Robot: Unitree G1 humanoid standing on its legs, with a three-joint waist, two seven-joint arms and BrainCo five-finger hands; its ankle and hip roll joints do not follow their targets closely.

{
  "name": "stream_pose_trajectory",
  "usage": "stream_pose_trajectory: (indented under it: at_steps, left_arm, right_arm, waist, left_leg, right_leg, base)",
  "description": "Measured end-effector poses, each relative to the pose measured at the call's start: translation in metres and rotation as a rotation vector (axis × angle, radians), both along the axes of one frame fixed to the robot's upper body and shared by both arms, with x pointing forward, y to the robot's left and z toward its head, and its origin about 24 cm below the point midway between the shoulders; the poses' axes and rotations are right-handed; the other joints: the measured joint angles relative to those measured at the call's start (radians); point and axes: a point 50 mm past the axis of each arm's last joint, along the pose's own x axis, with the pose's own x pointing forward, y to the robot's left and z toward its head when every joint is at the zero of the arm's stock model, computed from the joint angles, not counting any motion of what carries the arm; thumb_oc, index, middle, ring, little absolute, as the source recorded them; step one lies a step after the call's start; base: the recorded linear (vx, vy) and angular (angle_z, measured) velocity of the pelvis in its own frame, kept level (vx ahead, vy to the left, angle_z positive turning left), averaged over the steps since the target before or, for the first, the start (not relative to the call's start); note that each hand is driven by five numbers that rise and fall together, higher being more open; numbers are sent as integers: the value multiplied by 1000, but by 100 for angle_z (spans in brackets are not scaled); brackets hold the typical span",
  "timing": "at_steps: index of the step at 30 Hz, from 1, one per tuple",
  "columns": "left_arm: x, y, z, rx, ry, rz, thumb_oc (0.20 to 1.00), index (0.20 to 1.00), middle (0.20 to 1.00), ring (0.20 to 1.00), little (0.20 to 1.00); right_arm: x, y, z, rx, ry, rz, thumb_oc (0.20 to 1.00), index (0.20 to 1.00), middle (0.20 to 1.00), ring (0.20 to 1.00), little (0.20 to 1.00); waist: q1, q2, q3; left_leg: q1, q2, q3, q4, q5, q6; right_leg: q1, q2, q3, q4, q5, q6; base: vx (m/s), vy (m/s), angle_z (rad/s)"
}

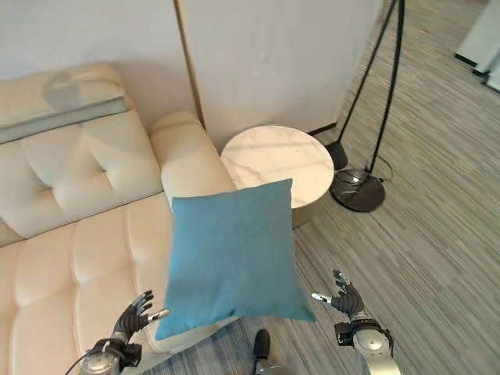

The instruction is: Pick up all the scattered cushions and arrange them neatly on the sofa.

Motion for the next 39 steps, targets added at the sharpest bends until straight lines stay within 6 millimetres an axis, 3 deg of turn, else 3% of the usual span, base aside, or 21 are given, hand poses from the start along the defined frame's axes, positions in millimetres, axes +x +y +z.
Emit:
stream_pose_trajectory:
  at_steps: [3, 4, 5, 7, 12, 18, 23, 26, 31, 32, 33, 34, 39]
  left_arm:
    - [7, -1, 4, 1, -20, -6, 1000, 1000, 1000, 1000, 1000]
    - [7, -1, 4, 1, -20, -6, 1000, 1000, 1000, 1000, 1000]
    - [7, 0, 4, 3, -19, -4, 1000, 1000, 1000, 1000, 1000]
    - [3, 6, 4, 26, -9, -3, 1000, 1000, 1000, 1000, 1000]
    - [1, 23, 9, 84, -2, -1, 1000, 1000, 1000, 1000, 1000]
    - [17, 23, 13, 94, -20, -11, 1000, 1000, 1000, 1000, 1000]
    - [64, -2, 29, 46, -102, -55, 1000, 1000, 1000, 1000, 1000]
    - [112, -26, 63, 28, -231, -109, 1000, 1000, 1000, 1000, 1000]
    - [154, -69, 96, -23, -331, -140, 1000, 1000, 1000, 1000, 1000]
    - [156, -69, 98, -41, -338, -111, 1000, 1000, 1000, 1000, 1000]
    - [156, -74, 97, -69, -339, -95, 573, 573, 573, 573, 573]
    - [156, -75, 97, -90, -338, -78, 200, 200, 200, 200, 200]
    - [154, -74, 107, -195, -411, -6, 200, 200, 200, 200, 200]
  right_arm:
    - [3, -4, 5, -17, -16, 1, 1000, 1000, 1000, 1000, 1000]
    - [4, -9, 13, -41, -37, 15, 1000, 1000, 1000, 1000, 1000]
    - [4, -11, 16, -55, -45, 23, 1000, 1000, 1000, 1000, 1000]
    - [6, -13, 21, -69, -58, 34, 1000, 1000, 1000, 1000, 1000]
    - [8, -12, 24, -86, -63, 60, 1000, 1000, 1000, 1000, 1000]
    - [20, -3, 7, -84, 25, 108, 1000, 1000, 1000, 1000, 1000]
    - [65, 17, 21, -51, -27, 130, 1000, 1000, 1000, 1000, 1000]
    - [107, 30, 51, -66, -113, 159, 1000, 1000, 1000, 1000, 1000]
    - [144, 62, 84, -61, -220, 182, 1000, 1000, 1000, 1000, 1000]
    - [145, 61, 85, -53, -226, 168, 507, 507, 507, 507, 507]
    - [144, 65, 84, -26, -229, 158, 200, 200, 200, 200, 200]
    - [144, 69, 84, -2, -236, 151, 200, 200, 200, 200, 200]
    - [132, 79, 90, 184, -341, 112, 200, 200, 200, 200, 200]
  waist:
    - [-16, 2, 4]
    - [-23, 18, 3]
    - [-28, 28, 3]
    - [-30, 22, -2]
    - [-22, -11, -65]
    - [-6, -23, -80]
    - [-2, -4, -53]
    - [-3, 2, 27]
    - [-11, 7, 113]
    - [-12, 12, 119]
    - [-13, 16, 121]
    - [-13, 17, 122]
    - [-12, 19, 144]
  left_leg:
    - [-23, 85, 107, -65, 12, -8]
    - [-22, 113, 155, -117, 16, -9]
    - [-14, 121, 160, -141, 33, -15]
    - [30, 116, 163, -190, 68, -22]
    - [67, 104, 170, -257, 124, -5]
    - [50, 102, 169, -249, 142, -20]
    - [-114, 95, 166, -201, 148, -26]
    - [-231, 87, 163, -163, 163, -32]
    - [-289, 92, 147, -170, 191, -50]
    - [-286, 94, 143, -181, 198, -52]
    - [-283, 96, 142, -190, 202, -52]
    - [-280, 98, 142, -199, 207, -54]
    - [-242, 106, 145, -250, 232, -61]
  right_leg:
    - [0, -6, -23, 0, -10, 23]
    - [5, -3, -28, 0, -9, 35]
    - [10, 1, -28, 0, -8, 44]
    - [31, -6, -18, 0, -12, 76]
    - [32, -12, 7, 0, -6, 109]
    - [13, -10, 7, 0, 1, 104]
    - [-123, -19, 7, 9, 24, 102]
    - [-229, -29, 7, 21, 51, 100]
    - [-286, -23, 4, 17, 59, 94]
    - [-286, -21, 2, 15, 61, 92]
    - [-286, -18, 1, 11, 62, 91]
    - [-286, -14, 1, 7, 65, 86]
    - [-273, -5, 1, 3, 76, 73]
  base:
    - [124, 15, 35]
    - [165, 9, 1]
    - [217, 37, -8]
    - [157, 39, -11]
    - [90, 24, -6]
    - [-74, -15, 3]
    - [-247, -3, 6]
    - [-199, 0, 8]
    - [-48, 8, 1]
    - [-12, 4, 5]
    - [0, 0, 0]
    - [0, 0, 0]
    - [1, 4, -1]
